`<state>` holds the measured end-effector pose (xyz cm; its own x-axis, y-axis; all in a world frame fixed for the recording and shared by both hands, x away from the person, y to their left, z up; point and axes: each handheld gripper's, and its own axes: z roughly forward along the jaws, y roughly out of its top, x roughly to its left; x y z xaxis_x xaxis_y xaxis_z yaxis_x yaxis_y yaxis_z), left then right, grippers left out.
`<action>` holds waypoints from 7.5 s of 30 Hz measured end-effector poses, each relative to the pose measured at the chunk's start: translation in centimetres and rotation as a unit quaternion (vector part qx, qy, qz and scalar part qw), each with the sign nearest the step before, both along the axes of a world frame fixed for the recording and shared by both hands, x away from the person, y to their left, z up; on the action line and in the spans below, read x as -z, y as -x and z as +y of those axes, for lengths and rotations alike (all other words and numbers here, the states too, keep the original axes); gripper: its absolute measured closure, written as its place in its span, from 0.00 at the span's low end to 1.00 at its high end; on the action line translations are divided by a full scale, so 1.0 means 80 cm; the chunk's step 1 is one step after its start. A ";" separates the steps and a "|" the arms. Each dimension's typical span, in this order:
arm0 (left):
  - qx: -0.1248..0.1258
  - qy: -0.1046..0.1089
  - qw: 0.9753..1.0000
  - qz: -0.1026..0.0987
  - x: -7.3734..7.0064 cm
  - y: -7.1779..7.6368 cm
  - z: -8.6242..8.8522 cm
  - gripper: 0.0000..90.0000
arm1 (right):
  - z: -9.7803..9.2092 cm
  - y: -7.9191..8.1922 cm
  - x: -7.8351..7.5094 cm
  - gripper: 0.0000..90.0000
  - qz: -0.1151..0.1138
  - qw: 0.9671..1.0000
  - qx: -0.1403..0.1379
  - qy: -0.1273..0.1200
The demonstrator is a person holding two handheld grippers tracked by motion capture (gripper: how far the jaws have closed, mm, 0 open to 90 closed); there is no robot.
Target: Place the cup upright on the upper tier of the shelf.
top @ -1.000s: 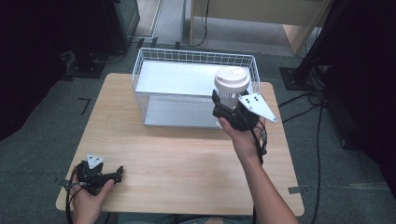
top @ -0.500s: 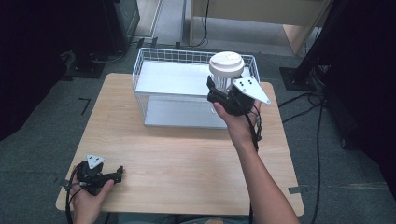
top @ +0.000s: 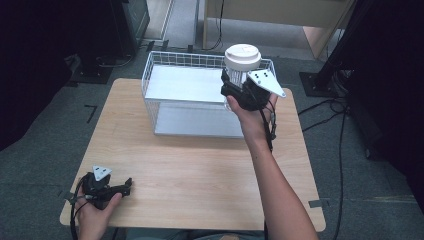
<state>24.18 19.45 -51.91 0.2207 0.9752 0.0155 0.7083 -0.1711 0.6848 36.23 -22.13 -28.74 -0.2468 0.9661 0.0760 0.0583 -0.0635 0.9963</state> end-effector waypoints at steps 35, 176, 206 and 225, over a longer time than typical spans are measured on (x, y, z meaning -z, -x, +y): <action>0.000 0.001 1.000 0.001 0.000 0.000 0.000 0.00 | 0.013 -0.094 0.018 0.18 -0.005 0.999 0.031 0.018; -0.005 0.001 1.000 0.001 0.000 -0.001 -0.002 0.00 | -0.168 0.135 0.149 0.00 -0.001 1.000 -0.020 0.022; -0.005 0.001 1.000 0.001 0.000 -0.001 -0.002 0.00 | -0.233 0.186 0.243 0.00 0.085 0.995 0.025 0.040; -0.005 0.001 1.000 0.001 0.000 -0.001 -0.002 0.00 | -0.242 0.199 0.289 0.00 0.219 0.973 0.006 0.073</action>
<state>24.28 19.27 -51.89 0.2114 0.9773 0.0128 0.7118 -0.1629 0.6832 20.27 -41.51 -51.84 -0.2096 0.9773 0.0318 0.4786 0.0742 0.8749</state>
